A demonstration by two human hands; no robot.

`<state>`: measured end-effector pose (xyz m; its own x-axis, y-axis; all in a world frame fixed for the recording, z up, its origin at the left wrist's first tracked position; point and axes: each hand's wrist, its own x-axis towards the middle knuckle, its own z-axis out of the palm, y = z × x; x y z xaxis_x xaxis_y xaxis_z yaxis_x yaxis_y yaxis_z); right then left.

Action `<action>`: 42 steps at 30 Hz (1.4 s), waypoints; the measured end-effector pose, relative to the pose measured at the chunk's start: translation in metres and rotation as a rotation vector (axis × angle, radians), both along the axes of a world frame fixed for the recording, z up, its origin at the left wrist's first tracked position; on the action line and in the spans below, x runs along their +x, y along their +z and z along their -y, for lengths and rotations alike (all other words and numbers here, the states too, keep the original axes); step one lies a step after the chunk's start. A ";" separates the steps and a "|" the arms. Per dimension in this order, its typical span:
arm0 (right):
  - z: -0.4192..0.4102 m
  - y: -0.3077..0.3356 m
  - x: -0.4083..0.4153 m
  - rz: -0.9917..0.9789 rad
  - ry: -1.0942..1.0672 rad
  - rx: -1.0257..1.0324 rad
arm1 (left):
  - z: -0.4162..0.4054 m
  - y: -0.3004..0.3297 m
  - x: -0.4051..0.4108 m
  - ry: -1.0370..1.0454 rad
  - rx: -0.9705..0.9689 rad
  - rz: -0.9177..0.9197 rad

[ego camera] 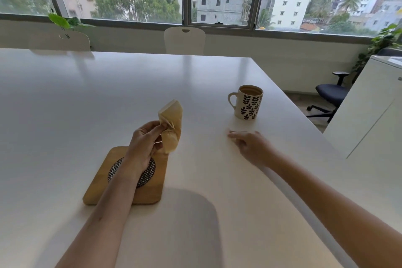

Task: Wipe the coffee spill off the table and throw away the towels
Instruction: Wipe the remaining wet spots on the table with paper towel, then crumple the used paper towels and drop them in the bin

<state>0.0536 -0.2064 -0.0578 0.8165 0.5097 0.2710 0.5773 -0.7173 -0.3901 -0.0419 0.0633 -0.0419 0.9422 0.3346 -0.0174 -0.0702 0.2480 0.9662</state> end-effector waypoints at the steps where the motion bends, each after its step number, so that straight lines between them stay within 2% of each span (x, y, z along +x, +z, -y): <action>1: 0.020 0.001 0.004 0.027 -0.103 -0.037 | 0.000 0.000 0.000 -0.001 0.001 0.000; 5: 0.086 0.002 0.012 0.025 -0.437 -0.214 | 0.000 -0.001 0.000 0.011 0.005 -0.005; 7: 0.096 0.005 0.004 -0.007 -0.495 -0.269 | -0.001 -0.002 0.000 0.020 0.012 -0.011; 10: 0.076 0.008 -0.031 0.003 -0.397 -0.233 | 0.000 -0.001 -0.001 0.024 0.023 -0.016; 13: 0.032 0.005 -0.088 0.014 -0.171 -0.125 | 0.001 0.000 -0.003 0.029 0.027 -0.017; 15: 0.006 0.008 -0.123 -0.056 -0.009 -0.071 | 0.002 0.001 -0.005 0.030 0.027 -0.016; 17: -0.006 0.017 -0.143 -0.204 0.048 -0.050 | 0.004 0.004 -0.008 0.027 0.021 -0.017; 19: -0.006 0.026 -0.149 -0.410 -0.008 0.134 | 0.005 0.006 -0.011 0.024 -0.001 -0.025; 24: -0.002 0.049 -0.145 -0.999 -0.218 1.229 | 0.016 0.013 -0.018 -0.063 -0.012 -0.010; 27: -0.005 0.059 -0.143 -1.224 -0.223 1.596 | 0.032 0.023 -0.025 -0.114 0.046 0.086; 29: -0.012 0.061 -0.145 -1.271 -0.217 1.712 | 0.046 0.031 -0.029 -0.088 0.159 0.170; 33: -0.026 0.064 -0.153 -1.234 -0.196 1.759 | 0.076 0.045 -0.036 -0.025 0.372 0.388; 38: -0.027 0.074 -0.159 -1.117 -0.068 1.714 | 0.090 0.048 -0.046 -0.015 0.863 0.716; 42: -0.018 0.076 -0.159 -1.120 0.012 1.731 | 0.090 0.046 -0.052 -0.077 1.071 0.798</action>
